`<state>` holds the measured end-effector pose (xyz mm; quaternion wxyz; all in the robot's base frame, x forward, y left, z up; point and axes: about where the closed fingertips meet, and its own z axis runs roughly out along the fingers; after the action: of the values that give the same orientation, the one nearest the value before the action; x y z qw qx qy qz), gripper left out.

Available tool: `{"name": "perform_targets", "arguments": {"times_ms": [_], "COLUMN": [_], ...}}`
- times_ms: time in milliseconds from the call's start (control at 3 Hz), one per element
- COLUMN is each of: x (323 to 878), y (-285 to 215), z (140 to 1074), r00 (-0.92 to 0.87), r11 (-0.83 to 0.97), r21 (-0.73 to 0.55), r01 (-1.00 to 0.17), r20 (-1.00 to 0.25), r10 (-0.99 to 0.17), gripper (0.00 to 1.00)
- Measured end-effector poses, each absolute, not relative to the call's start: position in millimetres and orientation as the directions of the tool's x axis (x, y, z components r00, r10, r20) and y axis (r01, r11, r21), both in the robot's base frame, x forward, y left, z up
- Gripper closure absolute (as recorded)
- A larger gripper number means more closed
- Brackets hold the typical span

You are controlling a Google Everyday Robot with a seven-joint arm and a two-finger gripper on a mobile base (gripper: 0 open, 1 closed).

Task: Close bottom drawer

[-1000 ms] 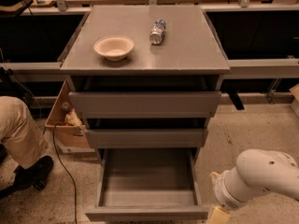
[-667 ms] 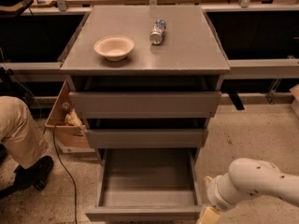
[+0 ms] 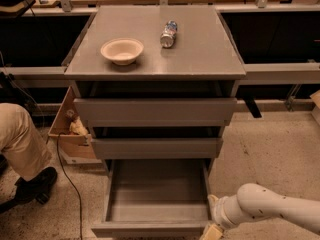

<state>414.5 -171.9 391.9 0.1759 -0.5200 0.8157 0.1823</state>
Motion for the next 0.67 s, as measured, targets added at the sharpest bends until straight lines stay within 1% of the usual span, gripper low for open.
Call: {"name": "perform_targets", "arguments": {"times_ms": [333, 667], "x": [421.3, 454.4], "y": [-161.9, -104.1], "z": [360.0, 305.4], "r00": [-0.381, -0.331], "r11": [0.376, 0.321], "r21": [0.122, 0.129], "r01": [-0.919, -0.938], "r20": [-0.524, -0.602], "r10": [-0.762, -0.727], "gripper": [0.00, 0.00]}}
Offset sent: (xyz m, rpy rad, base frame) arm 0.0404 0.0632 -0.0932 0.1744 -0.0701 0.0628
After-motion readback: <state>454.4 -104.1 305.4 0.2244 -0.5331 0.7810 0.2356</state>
